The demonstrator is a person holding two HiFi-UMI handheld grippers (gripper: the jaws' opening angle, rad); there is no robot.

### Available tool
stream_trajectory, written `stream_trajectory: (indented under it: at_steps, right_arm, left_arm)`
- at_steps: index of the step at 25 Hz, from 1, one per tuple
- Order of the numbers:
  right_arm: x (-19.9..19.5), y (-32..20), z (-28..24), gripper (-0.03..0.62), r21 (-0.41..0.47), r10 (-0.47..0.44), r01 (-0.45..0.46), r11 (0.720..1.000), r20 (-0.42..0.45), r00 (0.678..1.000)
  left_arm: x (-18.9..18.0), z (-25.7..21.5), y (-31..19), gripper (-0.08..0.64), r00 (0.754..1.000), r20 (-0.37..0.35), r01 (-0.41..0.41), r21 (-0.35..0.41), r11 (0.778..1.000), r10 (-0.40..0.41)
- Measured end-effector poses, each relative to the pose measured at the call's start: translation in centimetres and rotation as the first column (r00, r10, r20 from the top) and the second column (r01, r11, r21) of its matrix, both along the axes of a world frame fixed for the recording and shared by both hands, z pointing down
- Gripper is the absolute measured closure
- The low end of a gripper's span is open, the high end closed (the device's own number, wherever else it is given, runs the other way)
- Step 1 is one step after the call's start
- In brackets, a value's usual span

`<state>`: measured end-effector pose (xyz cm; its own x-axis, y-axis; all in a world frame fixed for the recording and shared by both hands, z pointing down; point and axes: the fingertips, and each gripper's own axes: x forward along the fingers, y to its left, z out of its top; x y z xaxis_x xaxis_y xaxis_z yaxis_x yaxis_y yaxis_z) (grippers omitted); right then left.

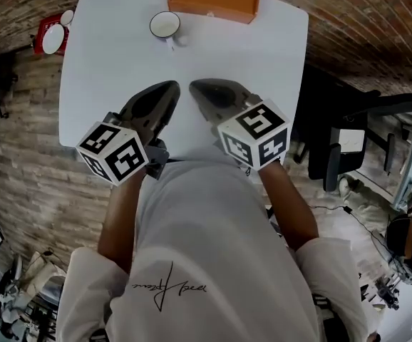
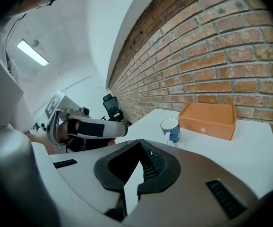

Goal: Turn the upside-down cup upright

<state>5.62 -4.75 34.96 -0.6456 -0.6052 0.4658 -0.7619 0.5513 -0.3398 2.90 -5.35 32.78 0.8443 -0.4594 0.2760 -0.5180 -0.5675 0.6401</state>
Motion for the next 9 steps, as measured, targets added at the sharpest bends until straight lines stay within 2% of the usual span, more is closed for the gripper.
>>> stream_trajectory:
  at_steps: [9]
  right_arm:
    - [0.8,5.4,-3.0,0.572,0.045,0.015,-0.015,0.999,0.012,1.0]
  left_arm:
    - [1.0,-2.2,6.1,0.551,0.999,-0.025,-0.024,0.026,0.999,0.024]
